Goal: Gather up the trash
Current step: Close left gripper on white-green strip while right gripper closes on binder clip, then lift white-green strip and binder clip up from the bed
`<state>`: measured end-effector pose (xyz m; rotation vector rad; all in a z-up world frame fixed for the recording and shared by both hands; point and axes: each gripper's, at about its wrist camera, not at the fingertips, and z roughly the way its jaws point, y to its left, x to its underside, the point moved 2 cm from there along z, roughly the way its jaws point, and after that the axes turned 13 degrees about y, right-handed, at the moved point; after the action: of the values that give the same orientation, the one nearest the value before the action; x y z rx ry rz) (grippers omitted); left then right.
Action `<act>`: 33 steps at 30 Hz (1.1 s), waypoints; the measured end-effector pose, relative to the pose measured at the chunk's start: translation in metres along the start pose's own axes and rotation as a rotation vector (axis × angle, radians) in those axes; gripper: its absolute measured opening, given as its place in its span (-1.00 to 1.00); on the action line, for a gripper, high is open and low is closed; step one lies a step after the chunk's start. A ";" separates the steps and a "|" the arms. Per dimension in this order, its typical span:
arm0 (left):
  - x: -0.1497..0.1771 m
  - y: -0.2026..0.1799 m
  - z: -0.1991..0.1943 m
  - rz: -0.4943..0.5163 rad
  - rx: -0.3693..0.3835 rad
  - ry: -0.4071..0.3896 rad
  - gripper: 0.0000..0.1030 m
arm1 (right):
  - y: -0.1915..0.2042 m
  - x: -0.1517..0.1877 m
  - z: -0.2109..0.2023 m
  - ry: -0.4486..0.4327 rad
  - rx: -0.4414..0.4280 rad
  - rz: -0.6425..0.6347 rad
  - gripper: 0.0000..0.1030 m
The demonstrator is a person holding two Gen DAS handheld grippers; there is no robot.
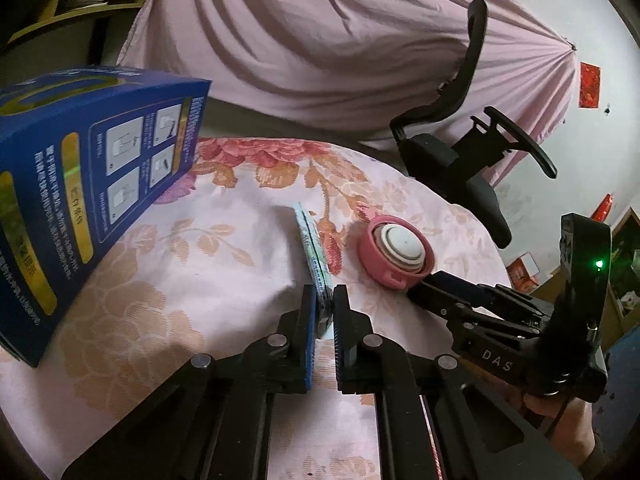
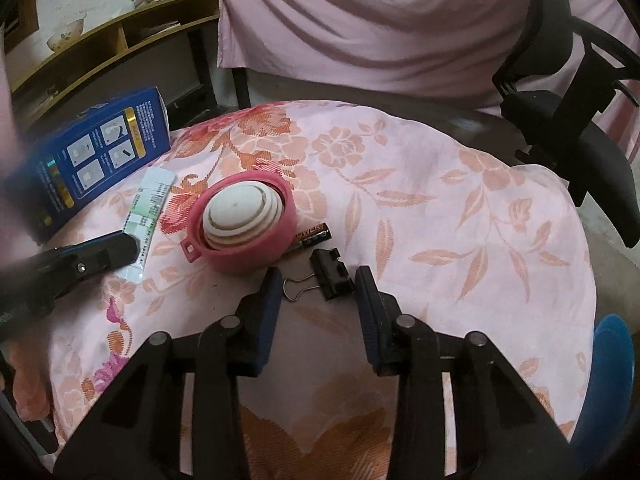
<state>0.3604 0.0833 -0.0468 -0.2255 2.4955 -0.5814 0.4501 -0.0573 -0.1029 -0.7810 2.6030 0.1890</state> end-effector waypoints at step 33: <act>0.053 -0.086 -0.060 0.273 -0.021 -0.456 -0.95 | -0.014 0.098 -0.140 -0.612 0.140 0.104 0.10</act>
<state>0.2860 0.0131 0.0108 -0.0177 2.0449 -0.3440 0.3349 -0.1518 -0.0178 -0.4464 2.0483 0.2308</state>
